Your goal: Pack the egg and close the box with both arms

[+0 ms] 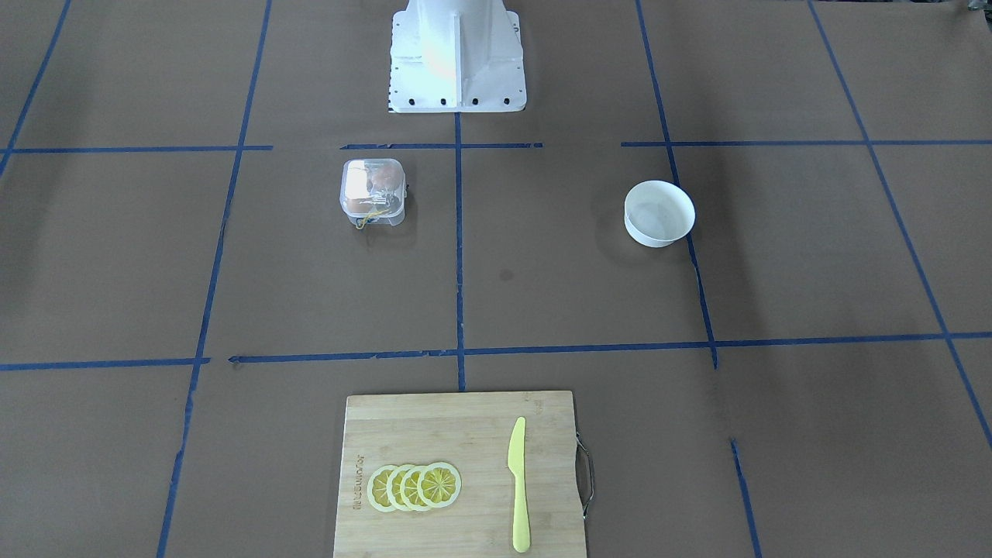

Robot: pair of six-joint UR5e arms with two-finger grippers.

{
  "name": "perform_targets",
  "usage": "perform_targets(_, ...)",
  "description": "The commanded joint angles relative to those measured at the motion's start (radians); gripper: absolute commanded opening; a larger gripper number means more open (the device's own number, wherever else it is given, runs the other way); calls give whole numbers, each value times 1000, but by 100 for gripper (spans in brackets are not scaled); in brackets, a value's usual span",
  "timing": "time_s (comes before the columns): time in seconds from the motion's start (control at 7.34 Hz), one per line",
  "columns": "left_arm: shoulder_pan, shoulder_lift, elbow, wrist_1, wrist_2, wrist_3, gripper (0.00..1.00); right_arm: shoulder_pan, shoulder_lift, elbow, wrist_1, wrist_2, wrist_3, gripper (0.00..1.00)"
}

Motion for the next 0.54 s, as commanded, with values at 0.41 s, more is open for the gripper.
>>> perform_targets(0.41, -1, 6, -6, -1, -7, 0, 100, 6, 12, 56, -93, -3, -13, 100)
